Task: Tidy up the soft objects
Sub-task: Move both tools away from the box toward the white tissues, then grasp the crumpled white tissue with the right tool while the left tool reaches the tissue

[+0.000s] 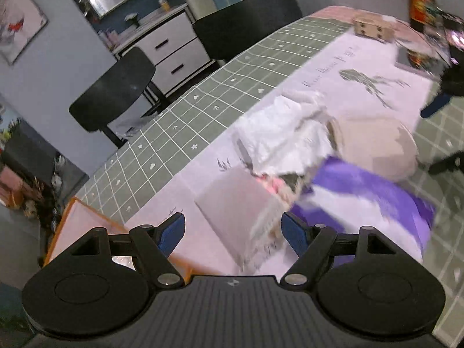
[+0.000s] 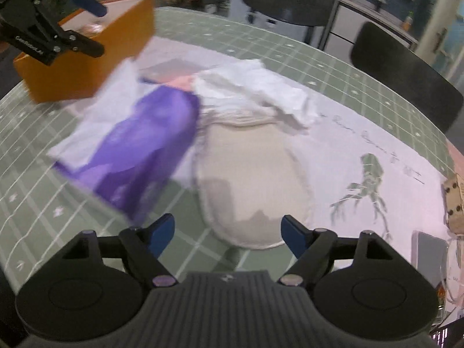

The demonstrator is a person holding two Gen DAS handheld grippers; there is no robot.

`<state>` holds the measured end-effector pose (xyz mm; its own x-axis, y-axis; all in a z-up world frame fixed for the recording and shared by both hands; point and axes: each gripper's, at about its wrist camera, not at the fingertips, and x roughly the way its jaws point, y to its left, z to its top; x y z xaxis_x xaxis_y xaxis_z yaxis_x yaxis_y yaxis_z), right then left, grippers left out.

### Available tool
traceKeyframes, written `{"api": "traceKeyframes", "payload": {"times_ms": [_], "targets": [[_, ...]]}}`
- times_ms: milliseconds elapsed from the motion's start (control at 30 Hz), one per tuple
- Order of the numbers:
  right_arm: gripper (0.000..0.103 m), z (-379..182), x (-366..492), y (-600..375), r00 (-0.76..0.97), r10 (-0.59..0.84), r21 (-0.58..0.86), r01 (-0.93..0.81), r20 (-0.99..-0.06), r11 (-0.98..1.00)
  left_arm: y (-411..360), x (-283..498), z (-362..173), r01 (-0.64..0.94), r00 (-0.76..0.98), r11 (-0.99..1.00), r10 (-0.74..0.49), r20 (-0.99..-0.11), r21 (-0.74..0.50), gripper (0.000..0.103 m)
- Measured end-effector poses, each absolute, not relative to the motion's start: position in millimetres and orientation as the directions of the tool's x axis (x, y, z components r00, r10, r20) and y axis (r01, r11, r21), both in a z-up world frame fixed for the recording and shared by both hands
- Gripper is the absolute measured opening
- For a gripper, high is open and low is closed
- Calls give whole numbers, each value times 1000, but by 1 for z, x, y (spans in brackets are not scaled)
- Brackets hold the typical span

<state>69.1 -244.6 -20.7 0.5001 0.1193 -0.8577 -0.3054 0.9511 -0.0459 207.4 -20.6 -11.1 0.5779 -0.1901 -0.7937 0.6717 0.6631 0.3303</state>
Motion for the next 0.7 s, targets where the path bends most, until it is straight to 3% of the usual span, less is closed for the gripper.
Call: {"api": "traceKeyframes", "payload": {"times_ms": [233,433,600,700], "targets": [[80,-34,111,-260,507,106,-30,-253,-856,967,-39,269,-30,631,482,745,-159,-862,216,89],[80,-36,136,-258,522,115,-22,-249,-845,968,-52,310,-63,583,391,780,-25,-920,227,89],[80,-37,155,-257,535,117,-20,-243,-837,970,-51,333,-79,540,292,837,-84,-953,92,89],[80,-36,168,-258,545,114,-21,-236,-831,971,-58,339,-92,546,275,832,-67,-959,98,89]]}}
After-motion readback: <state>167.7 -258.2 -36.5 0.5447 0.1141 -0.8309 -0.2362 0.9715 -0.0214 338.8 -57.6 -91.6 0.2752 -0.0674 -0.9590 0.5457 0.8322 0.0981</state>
